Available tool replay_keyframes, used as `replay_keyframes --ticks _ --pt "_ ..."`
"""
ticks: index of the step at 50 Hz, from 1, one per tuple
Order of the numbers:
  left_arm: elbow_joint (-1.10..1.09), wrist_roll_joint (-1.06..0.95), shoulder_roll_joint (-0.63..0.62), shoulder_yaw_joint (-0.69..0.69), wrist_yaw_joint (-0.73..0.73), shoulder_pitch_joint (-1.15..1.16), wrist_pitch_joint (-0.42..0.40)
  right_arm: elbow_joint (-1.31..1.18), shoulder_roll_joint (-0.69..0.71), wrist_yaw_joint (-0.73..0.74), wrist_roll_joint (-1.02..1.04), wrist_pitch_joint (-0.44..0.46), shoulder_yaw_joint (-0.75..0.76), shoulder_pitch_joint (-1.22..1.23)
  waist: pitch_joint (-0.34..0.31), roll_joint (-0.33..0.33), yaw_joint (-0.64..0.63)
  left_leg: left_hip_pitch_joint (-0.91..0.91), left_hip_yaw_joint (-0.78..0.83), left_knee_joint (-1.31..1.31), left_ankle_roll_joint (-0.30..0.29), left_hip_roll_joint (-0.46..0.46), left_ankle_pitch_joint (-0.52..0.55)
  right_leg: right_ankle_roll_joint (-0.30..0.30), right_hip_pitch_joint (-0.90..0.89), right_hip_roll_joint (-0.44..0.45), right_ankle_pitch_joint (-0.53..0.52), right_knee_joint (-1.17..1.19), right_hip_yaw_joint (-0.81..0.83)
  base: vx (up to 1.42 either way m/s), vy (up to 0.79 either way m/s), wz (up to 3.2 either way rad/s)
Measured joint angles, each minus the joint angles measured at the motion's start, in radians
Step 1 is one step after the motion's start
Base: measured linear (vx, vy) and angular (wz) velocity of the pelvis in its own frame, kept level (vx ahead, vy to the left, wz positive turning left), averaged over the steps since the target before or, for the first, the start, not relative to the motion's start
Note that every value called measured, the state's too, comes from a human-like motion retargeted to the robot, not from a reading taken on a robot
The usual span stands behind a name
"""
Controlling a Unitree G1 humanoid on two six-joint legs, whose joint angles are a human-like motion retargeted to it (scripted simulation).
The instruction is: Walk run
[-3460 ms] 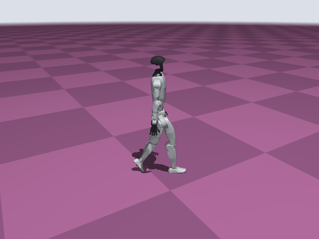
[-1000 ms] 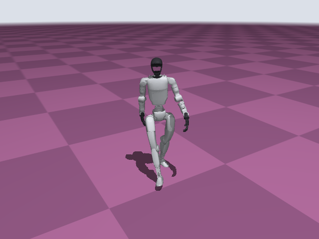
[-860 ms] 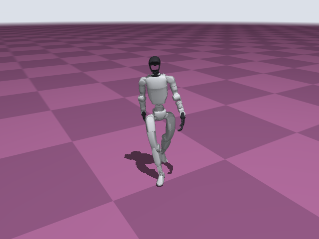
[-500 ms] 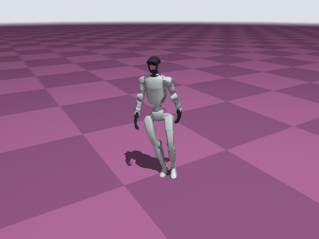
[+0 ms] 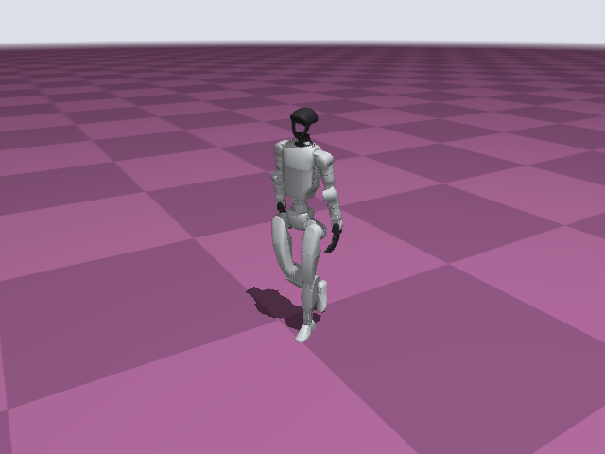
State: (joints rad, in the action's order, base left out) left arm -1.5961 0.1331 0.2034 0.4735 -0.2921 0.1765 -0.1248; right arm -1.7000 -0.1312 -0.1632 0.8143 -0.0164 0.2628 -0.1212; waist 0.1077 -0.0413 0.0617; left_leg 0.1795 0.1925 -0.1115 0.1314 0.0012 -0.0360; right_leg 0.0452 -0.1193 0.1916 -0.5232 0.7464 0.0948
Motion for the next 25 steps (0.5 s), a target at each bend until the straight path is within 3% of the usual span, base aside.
replay_keyframes --ticks 2,4,7,10,13,18,20,22,25 --pt "0.034 -0.001 0.0 -0.038 -0.001 -0.063 -0.011 0.005 0.004 -0.005 0.021 -0.008 0.012 -0.015 0.003 0.033 0.006 -0.032 0.013 0.004 0.001 0.021 -0.026 0.069 -0.082 -0.046 0.118 0.046 0.074 0.83 -0.02 -0.55" --pt "0.079 0.006 0.007 -0.086 -0.008 -0.12 -0.031 0.03 0.011 0.015 0.013 -0.026 0.012 -0.039 0.003 0.055 0.059 -0.068 -0.019 0.018 0.008 0.011 -0.044 0.064 -0.165 -0.068 0.202 0.041 0.102 0.78 -0.03 0.66" --pt "0.152 0.013 0.025 -0.152 -0.025 -0.197 -0.072 0.058 0.018 0.054 -0.026 -0.051 -0.002 -0.06 -0.001 0.059 0.144 -0.12 -0.061 0.036 0.021 -0.029 -0.071 0.005 -0.278 -0.106 0.305 -0.067 0.093 0.65 -0.05 0.76" --pt "0.211 0.028 0.055 -0.196 -0.046 -0.268 -0.117 0.064 0.023 0.068 -0.048 -0.056 0.001 -0.064 -0.013 0.038 0.202 -0.187 -0.077 0.047 0.037 -0.083 -0.104 -0.058 -0.336 -0.138 0.328 -0.302 0.016 0.62 -0.1 0.4" --pt "0.249 0.047 0.088 -0.218 -0.058 -0.331 -0.139 0.053 0.027 0.055 -0.061 -0.045 0.015 -0.051 -0.034 0.016 0.235 -0.269 -0.085 0.058 0.036 -0.125 -0.139 -0.082 -0.362 -0.25 0.381 -0.545 0.09 0.78 -0.19 0.17" --pt "0.265 0.059 0.107 -0.214 -0.038 -0.38 -0.161 0.048 0.031 0.04 -0.068 -0.042 0.03 -0.037 -0.053 0.019 0.245 -0.366 -0.087 0.052 0.0 -0.133 -0.168 -0.165 -0.403 -0.272 0.46 -0.755 0.14 0.75 -0.24 -0.11" --pt "0.253 0.051 0.1 -0.211 -0.031 -0.375 -0.165 0.042 0.027 0.042 -0.057 -0.035 0.038 -0.029 -0.052 0.023 0.261 -0.384 -0.097 0.024 -0.021 -0.136 -0.146 -0.122 -0.402 -0.265 0.459 -0.686 0.098 0.73 -0.25 0.37" --pt "0.232 0.051 0.082 -0.203 -0.033 -0.344 -0.167 0.036 0.021 0.05 -0.042 -0.026 0.052 -0.029 -0.049 0.041 0.297 -0.398 -0.117 -0.022 -0.06 -0.115 -0.074 -0.104 -0.375 -0.291 0.441 -0.648 0.204 0.94 -0.36 0.79" --pt "0.186 0.069 0.051 -0.181 -0.05 -0.267 -0.186 0.015 0.003 0.06 -0.035 -0.016 0.068 -0.016 -0.032 0.048 0.328 -0.4 -0.113 -0.134 -0.128 -0.096 0.164 -0.063 -0.347 -0.251 0.371 -0.604 0.041 0.96 -0.4 0.29"
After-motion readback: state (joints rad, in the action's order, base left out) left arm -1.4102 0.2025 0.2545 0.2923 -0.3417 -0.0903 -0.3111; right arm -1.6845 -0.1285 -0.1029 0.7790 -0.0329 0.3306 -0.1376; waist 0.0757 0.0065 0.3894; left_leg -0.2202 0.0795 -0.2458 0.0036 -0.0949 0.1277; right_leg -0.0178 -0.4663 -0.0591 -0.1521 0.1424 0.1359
